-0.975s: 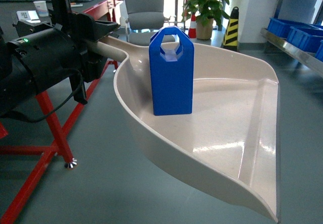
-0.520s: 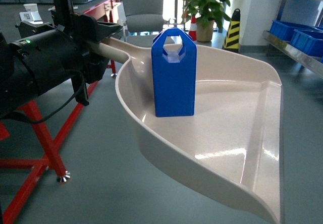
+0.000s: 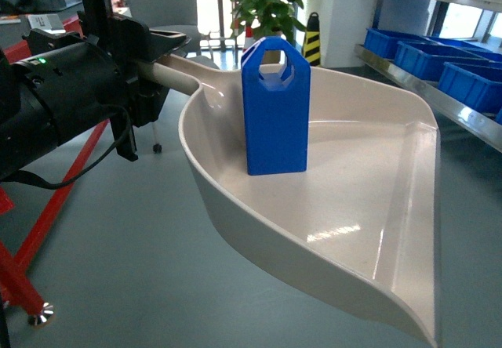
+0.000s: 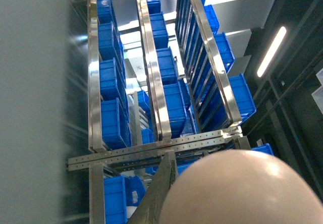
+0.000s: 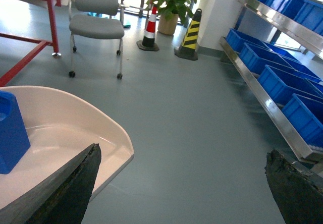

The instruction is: Place part in tray to right shelf

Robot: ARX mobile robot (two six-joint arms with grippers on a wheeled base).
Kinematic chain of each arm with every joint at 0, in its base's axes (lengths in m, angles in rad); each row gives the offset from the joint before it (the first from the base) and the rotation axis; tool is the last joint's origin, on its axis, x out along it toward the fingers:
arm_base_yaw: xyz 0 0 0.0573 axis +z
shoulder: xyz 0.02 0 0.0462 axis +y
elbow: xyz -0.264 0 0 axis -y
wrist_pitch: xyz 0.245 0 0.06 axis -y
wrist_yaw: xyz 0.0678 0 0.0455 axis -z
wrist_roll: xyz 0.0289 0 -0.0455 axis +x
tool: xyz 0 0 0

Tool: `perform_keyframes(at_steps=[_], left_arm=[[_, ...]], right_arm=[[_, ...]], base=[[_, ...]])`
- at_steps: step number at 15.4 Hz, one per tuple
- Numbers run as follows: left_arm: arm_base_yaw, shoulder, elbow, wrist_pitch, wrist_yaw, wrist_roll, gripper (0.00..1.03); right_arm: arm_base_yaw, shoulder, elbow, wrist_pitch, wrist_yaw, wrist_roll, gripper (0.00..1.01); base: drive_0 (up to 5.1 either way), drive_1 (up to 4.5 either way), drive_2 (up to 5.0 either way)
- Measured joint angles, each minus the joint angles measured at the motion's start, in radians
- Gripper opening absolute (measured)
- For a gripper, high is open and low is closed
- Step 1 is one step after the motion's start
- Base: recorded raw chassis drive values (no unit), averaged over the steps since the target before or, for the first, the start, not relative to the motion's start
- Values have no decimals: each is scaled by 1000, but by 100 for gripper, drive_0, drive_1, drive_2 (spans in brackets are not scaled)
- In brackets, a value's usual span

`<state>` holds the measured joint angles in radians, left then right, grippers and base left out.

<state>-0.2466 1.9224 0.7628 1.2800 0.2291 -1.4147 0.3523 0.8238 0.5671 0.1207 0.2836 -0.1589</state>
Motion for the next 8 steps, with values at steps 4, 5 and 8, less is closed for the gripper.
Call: perform_keyframes(at_steps=[4, 5, 8], left_arm=[[3, 0, 0, 0, -1, 0, 12], [3, 0, 0, 0, 0, 0, 12], [4, 0, 0, 0, -3, 0, 12]], right_arm=[[0, 0, 0, 0, 0, 0, 98], [0, 0, 0, 1, 0, 0, 98], [0, 0, 0, 0, 0, 0, 98]], base=[[-156, -156, -156], [-160, -160, -160], [-172, -172, -172]])
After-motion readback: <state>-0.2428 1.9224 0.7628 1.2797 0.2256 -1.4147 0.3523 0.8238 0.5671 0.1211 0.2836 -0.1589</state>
